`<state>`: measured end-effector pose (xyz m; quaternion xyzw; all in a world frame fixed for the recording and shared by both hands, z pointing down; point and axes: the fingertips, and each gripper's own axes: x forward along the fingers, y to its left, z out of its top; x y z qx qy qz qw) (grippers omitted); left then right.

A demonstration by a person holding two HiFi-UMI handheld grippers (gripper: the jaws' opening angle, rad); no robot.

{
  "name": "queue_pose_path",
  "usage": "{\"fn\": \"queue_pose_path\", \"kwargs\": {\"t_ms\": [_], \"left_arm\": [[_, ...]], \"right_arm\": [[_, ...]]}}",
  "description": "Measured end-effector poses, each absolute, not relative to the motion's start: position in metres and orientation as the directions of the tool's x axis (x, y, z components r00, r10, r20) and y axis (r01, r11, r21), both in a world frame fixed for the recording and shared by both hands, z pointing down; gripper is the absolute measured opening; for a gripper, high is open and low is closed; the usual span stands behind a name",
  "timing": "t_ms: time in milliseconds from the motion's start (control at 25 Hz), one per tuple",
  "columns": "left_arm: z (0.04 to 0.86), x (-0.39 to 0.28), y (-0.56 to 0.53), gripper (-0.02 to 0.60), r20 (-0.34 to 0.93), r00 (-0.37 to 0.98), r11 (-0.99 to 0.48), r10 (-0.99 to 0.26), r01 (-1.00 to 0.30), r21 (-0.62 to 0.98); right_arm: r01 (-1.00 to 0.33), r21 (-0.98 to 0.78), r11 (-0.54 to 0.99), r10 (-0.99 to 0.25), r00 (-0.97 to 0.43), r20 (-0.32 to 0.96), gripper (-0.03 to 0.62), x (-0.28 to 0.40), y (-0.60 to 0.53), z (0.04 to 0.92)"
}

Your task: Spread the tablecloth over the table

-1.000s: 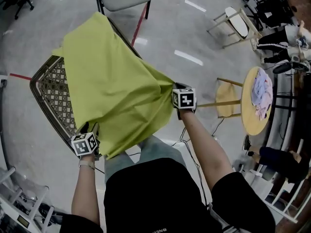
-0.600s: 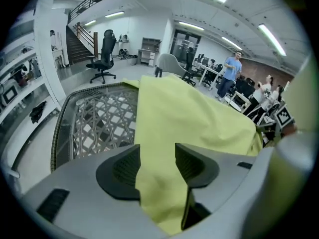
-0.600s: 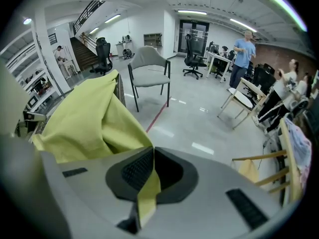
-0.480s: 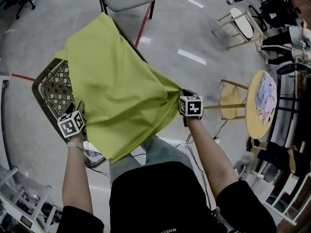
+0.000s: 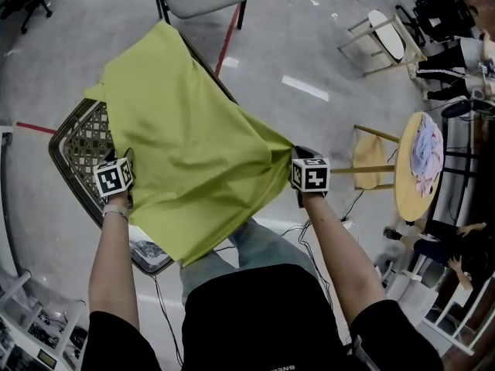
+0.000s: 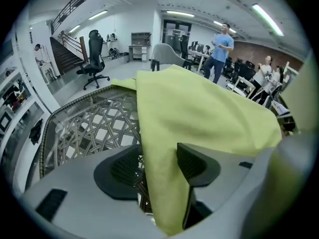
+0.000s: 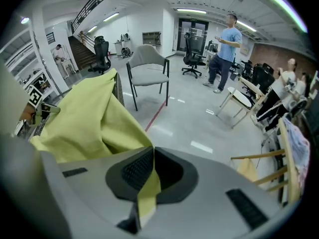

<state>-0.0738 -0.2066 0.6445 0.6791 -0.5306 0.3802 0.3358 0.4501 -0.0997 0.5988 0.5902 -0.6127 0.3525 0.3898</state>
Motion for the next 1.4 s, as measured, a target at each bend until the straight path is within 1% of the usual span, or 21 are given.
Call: {"fn": "queue_pose_path", "kwargs": {"t_ms": [80, 120, 160, 200, 240, 400, 520, 800, 1040, 1400], "left_arm": [[0.644, -0.073, -0.209, 0.234, 0.870, 0.160, -0.212, -0.467, -0.975, 0.065], [0.642, -0.072, -0.209, 0.204, 0.871, 0.158, -0.217, -0.466, -0.974, 0.061], [0.641, -0.072, -0.209, 0.111, 0.873, 0.153, -0.221, -0.462, -0.974, 0.053], [0.639, -0.073, -0.209, 0.037, 0.876, 0.145, -0.219, -0.461, -0.975, 0.046], [0.636, -0.076, -0.207, 0.020, 0.876, 0.138, -0.208, -0.462, -0.977, 0.045], [0.619, -0.094, -0.199, 0.015, 0.854, 0.120, -0.131, -0.506, -0.989, 0.061], [0.607, -0.114, -0.187, 0.015, 0.849, 0.088, -0.111, -0.521, -0.993, 0.036], [0.596, -0.164, -0.138, 0.015, 0.847, 0.021, -0.011, -0.531, -1.000, 0.018], [0.587, -0.209, -0.084, 0.015, 0.844, -0.057, 0.093, -0.534, -0.996, -0.008], [0.596, -0.280, 0.002, 0.015, 0.866, -0.168, 0.266, -0.471, -0.963, -0.042]], "right_arm": [[-0.998, 0.028, 0.052, -0.449, 0.001, 0.893, 0.016, 0.450, -0.099, 0.598], [-0.998, 0.027, 0.051, -0.450, 0.002, 0.893, 0.015, 0.451, -0.098, 0.598], [-0.998, 0.027, 0.050, -0.451, 0.001, 0.892, 0.015, 0.451, -0.098, 0.598], [-0.998, 0.027, 0.050, -0.453, 0.001, 0.892, 0.016, 0.452, -0.099, 0.598], [-0.998, 0.027, 0.050, -0.454, 0.001, 0.891, 0.017, 0.453, -0.099, 0.598], [-0.999, 0.026, 0.034, -0.458, 0.007, 0.889, 0.015, 0.455, -0.097, 0.598], [-1.000, 0.019, 0.022, -0.457, 0.007, 0.889, 0.015, 0.454, -0.096, 0.599], [-0.997, 0.018, 0.070, -0.449, -0.015, 0.893, 0.017, 0.438, -0.097, 0.602], [-0.988, 0.004, 0.154, -0.444, -0.066, 0.894, 0.017, 0.395, -0.100, 0.603], [-0.949, -0.038, 0.314, -0.389, -0.165, 0.906, 0.017, 0.316, -0.100, 0.611]]}}
